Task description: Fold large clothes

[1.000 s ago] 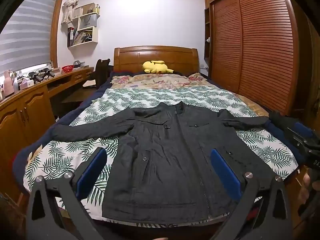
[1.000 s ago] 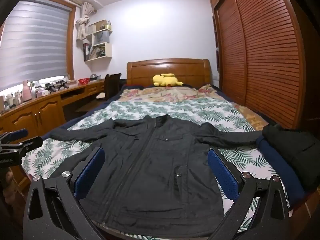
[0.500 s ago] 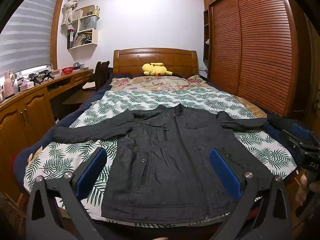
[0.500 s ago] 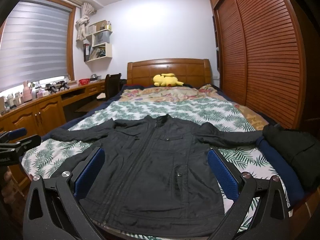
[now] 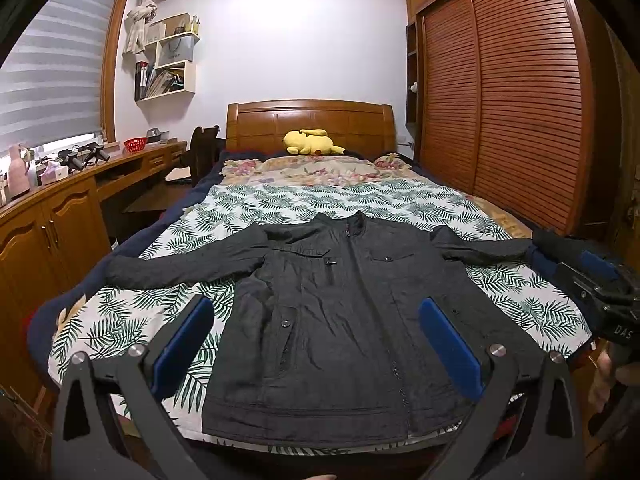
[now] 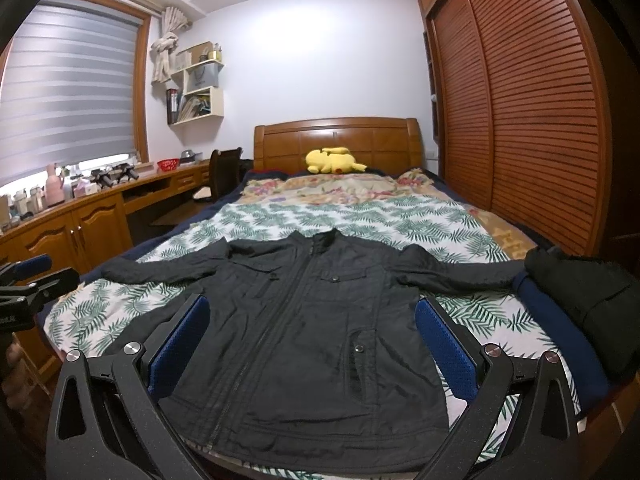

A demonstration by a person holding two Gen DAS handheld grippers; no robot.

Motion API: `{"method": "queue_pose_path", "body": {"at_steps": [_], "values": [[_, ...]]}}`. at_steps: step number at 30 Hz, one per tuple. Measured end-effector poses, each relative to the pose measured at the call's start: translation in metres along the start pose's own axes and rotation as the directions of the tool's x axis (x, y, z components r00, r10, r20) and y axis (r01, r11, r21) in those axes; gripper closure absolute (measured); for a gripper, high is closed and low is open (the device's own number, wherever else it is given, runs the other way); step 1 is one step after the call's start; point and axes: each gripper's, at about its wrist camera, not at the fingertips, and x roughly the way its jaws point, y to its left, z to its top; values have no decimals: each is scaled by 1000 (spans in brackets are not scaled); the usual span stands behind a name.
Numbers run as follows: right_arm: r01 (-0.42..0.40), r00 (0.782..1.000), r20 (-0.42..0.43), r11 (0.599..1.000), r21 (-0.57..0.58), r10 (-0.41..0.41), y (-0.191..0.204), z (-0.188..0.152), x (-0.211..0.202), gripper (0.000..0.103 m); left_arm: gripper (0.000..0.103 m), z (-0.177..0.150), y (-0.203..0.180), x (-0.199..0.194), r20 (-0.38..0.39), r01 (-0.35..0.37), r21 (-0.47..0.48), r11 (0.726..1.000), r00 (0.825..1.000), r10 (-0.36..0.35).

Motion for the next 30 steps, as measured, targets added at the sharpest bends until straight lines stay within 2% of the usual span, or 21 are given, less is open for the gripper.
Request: {"method": "queue_pose_path", "body": {"at_steps": [30], "values": [[-5,1000,5,1000,-2,5,-3,-5,-3,0,0,-1,-2,2,-5,-5,-4,1000,1000,5]]}}
